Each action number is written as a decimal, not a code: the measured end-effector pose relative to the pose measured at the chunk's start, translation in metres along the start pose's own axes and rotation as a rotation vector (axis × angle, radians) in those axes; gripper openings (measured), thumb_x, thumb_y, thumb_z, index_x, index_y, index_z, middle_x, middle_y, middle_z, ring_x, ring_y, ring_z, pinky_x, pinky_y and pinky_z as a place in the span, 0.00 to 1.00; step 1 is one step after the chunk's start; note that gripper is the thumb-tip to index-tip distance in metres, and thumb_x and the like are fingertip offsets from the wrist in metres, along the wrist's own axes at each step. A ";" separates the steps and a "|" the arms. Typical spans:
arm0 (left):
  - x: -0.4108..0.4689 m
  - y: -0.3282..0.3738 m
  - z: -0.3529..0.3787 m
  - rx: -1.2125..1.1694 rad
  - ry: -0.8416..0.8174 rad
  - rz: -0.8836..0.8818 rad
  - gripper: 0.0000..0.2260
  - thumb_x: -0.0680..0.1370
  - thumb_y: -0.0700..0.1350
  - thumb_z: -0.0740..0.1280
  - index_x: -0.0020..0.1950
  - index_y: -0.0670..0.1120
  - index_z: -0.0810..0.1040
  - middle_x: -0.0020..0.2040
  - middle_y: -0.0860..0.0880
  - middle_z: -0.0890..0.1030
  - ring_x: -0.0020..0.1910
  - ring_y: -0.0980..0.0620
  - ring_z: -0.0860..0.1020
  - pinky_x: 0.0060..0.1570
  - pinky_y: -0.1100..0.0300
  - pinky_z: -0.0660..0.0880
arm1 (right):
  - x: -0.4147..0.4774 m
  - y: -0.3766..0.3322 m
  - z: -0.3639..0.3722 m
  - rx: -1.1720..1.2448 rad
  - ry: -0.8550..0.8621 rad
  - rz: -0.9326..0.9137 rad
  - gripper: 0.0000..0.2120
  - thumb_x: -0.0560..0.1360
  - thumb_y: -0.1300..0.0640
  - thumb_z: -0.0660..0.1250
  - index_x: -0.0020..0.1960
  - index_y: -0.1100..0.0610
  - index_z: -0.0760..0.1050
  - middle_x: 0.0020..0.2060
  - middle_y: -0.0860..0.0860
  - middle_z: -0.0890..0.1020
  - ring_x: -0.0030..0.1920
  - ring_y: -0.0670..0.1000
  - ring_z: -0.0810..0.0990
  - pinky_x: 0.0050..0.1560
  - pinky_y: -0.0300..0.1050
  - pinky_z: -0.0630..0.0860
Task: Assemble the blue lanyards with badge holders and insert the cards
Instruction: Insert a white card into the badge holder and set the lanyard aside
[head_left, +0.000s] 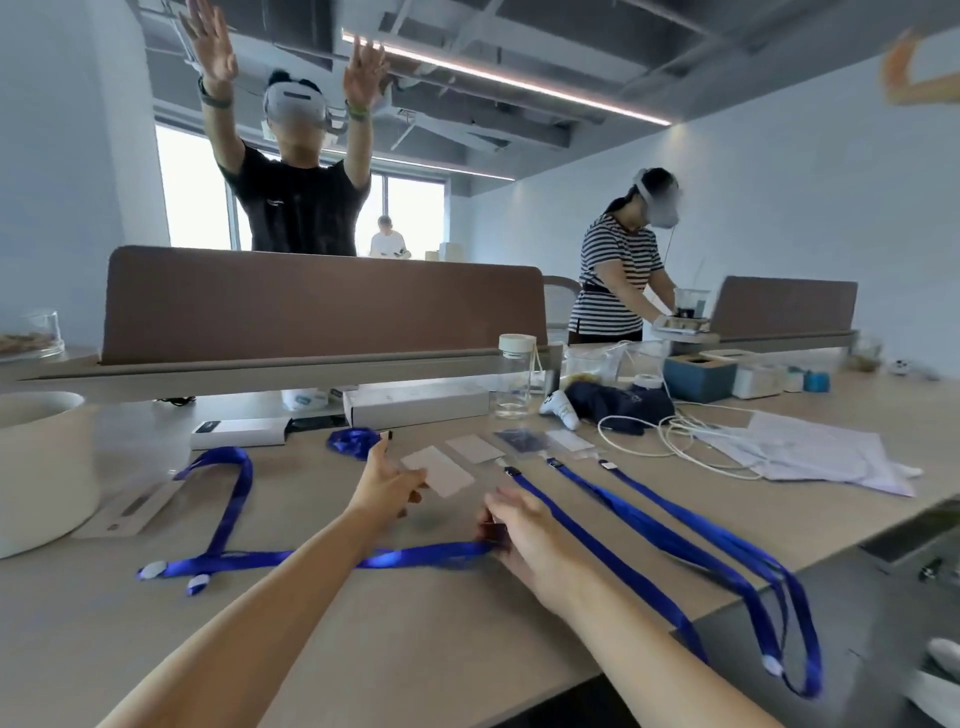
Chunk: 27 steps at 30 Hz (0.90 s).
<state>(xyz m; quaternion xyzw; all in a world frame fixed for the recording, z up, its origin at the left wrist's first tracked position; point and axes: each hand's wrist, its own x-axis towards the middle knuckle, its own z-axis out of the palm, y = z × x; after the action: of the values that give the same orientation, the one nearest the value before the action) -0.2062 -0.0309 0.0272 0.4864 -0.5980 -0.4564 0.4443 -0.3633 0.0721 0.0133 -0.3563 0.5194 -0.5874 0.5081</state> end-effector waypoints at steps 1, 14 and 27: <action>0.007 -0.005 0.001 0.040 -0.001 -0.004 0.31 0.78 0.39 0.67 0.76 0.45 0.56 0.40 0.47 0.80 0.33 0.51 0.76 0.33 0.59 0.72 | 0.004 0.001 -0.002 -0.055 0.041 -0.029 0.11 0.81 0.56 0.61 0.63 0.52 0.70 0.40 0.51 0.80 0.42 0.50 0.80 0.50 0.46 0.77; 0.070 -0.038 -0.001 0.906 -0.028 0.151 0.16 0.79 0.59 0.56 0.61 0.56 0.76 0.60 0.50 0.79 0.58 0.46 0.77 0.59 0.50 0.72 | 0.049 0.002 -0.003 -0.438 0.112 -0.221 0.05 0.81 0.46 0.58 0.53 0.38 0.72 0.37 0.48 0.76 0.32 0.46 0.73 0.43 0.49 0.77; 0.120 -0.042 0.017 1.168 -0.048 0.160 0.24 0.79 0.63 0.53 0.72 0.55 0.68 0.71 0.44 0.67 0.69 0.41 0.64 0.65 0.45 0.63 | 0.069 -0.010 -0.008 0.277 0.083 -0.105 0.11 0.81 0.64 0.55 0.49 0.60 0.77 0.25 0.49 0.67 0.26 0.47 0.65 0.30 0.41 0.66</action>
<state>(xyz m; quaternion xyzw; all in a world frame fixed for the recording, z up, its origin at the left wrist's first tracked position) -0.2315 -0.1522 -0.0069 0.5934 -0.7951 -0.0272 0.1223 -0.3890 0.0068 0.0139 -0.2848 0.4346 -0.6935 0.4991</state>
